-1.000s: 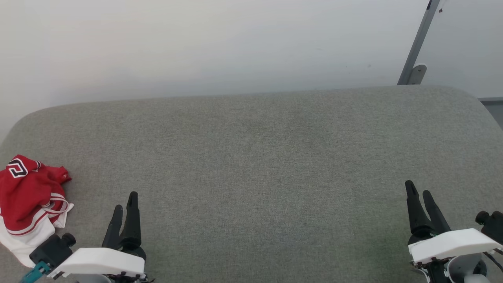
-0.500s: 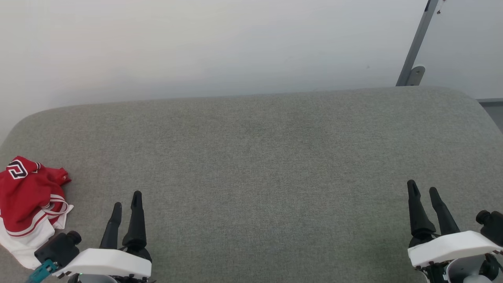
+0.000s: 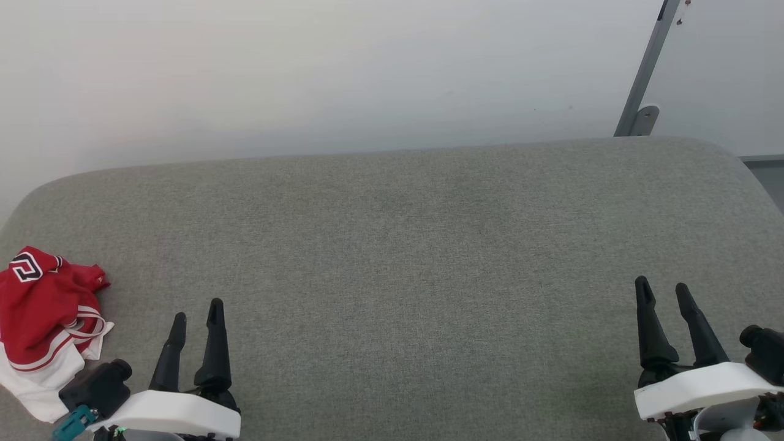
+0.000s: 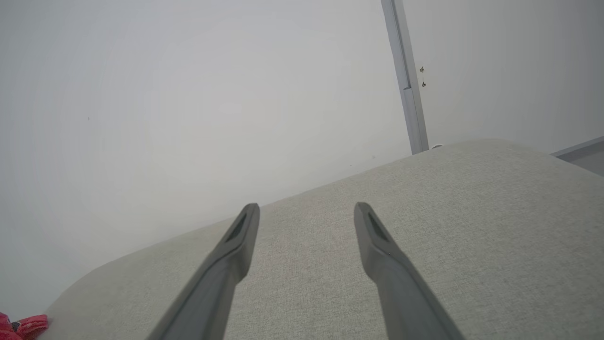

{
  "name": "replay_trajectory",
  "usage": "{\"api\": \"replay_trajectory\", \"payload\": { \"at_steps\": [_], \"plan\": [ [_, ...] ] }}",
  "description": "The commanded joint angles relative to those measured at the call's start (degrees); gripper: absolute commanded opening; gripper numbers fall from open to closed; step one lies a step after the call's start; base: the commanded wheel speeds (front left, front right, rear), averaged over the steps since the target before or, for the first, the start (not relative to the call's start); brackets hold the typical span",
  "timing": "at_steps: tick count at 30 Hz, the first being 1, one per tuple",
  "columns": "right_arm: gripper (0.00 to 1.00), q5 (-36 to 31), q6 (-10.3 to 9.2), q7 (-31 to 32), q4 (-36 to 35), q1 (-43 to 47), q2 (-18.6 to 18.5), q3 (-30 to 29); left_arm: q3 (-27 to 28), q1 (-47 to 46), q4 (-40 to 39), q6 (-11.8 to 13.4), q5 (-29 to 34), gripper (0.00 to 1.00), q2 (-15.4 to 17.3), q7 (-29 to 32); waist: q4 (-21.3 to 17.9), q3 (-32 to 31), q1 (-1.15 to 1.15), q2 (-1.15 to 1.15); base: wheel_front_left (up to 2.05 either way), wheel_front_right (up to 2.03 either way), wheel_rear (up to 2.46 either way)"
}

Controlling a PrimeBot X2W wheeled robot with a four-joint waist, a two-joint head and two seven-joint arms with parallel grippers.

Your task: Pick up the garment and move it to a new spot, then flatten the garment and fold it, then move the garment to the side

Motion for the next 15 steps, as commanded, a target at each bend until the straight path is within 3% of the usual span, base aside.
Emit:
{"api": "replay_trajectory", "payload": {
  "at_steps": [1, 15],
  "plan": [
    [1.00, -1.7, 0.24, -0.7, -0.7, 0.0, -0.4, -0.1, -0.3, 0.1, -0.7, -0.3, 1.5, 1.00, 0.6, -0.5, 0.0, 0.0, 0.00, 0.00, 0.00, 0.00, 0.00],
    [1.00, -8.8, 0.26, -2.5, -1.0, 0.3, -1.0, -0.1, -0.7, 0.5, -1.3, -0.3, 7.3, 1.00, 1.1, -2.4, -0.2, -0.5, 0.00, 0.00, 0.00, 0.00, 0.00]
  ]
}}
